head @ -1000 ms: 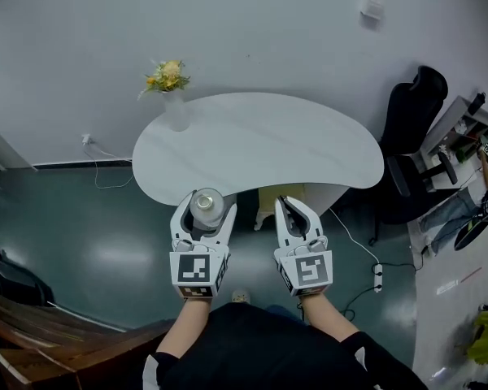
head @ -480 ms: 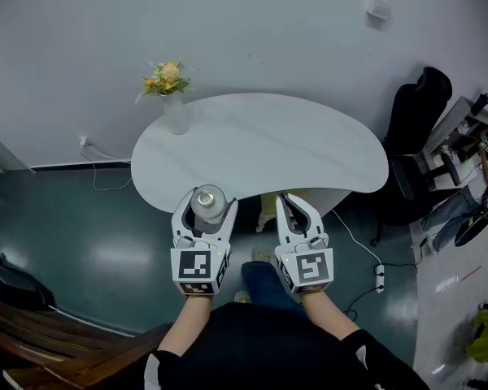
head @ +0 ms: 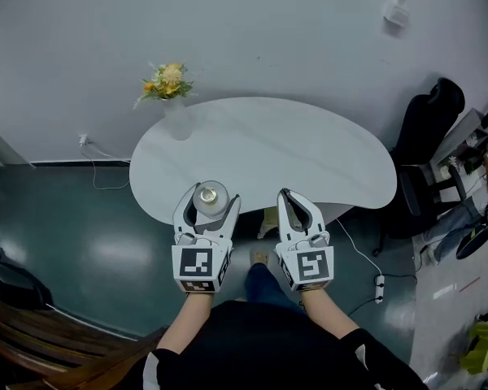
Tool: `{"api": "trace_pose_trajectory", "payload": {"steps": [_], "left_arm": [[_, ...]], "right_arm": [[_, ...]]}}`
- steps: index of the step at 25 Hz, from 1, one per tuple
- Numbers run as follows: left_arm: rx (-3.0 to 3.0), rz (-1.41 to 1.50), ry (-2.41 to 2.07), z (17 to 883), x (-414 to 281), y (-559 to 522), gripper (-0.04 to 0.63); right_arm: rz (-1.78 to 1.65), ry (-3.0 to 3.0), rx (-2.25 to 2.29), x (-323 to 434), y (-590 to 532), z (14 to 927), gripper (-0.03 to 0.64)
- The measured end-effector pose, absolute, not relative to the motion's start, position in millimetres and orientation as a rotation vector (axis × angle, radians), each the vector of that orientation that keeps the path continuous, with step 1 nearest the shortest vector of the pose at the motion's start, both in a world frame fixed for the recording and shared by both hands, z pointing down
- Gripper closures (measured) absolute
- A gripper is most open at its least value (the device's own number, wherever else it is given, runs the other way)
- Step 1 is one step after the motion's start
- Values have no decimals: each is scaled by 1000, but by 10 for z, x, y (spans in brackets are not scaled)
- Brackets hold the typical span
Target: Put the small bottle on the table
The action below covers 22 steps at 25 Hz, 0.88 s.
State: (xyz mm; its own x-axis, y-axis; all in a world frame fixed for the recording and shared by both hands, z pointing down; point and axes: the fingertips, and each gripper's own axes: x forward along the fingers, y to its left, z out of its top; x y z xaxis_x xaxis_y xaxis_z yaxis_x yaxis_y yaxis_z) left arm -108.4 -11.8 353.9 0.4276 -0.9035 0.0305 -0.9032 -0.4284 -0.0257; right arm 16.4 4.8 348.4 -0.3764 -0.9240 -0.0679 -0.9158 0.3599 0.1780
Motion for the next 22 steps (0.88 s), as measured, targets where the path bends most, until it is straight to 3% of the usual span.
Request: {"api": "trace_pose_trajectory", "payload": {"steps": [22], "left_arm": [[-2557,-67,1791,3488,-918,-2030,262]], "right_arm": [[-277,-2578,1632,716,-2043,3503,594]]}}
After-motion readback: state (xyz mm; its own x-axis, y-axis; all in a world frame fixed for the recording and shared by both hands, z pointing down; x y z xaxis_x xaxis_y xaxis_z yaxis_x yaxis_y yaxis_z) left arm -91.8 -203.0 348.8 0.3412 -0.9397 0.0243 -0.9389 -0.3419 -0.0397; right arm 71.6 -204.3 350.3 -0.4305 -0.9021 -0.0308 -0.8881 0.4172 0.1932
